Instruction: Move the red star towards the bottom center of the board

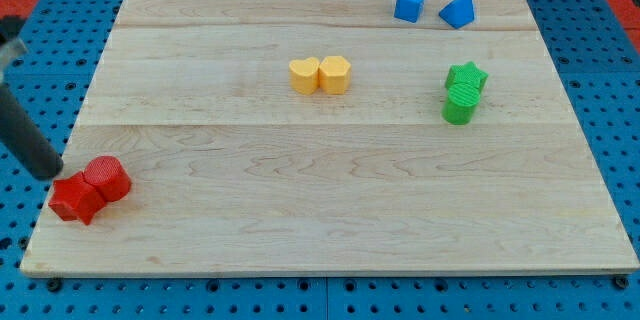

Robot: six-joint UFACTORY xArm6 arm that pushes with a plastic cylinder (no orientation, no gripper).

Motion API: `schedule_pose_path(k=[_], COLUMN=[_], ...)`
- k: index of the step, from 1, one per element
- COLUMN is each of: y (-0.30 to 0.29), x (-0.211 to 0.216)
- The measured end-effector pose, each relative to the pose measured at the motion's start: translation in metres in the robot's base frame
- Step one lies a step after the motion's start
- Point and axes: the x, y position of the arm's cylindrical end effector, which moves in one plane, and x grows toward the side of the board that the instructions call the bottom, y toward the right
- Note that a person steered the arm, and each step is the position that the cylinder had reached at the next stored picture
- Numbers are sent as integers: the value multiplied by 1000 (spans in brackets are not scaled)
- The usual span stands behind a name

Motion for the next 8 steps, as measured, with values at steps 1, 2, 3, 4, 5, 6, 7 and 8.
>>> schedule_pose_path(k=[1,2,3,4,5,6,7,8], y=[-20,3,64,88,111,90,147,226], x=[34,31,11,7,27,38,38,38])
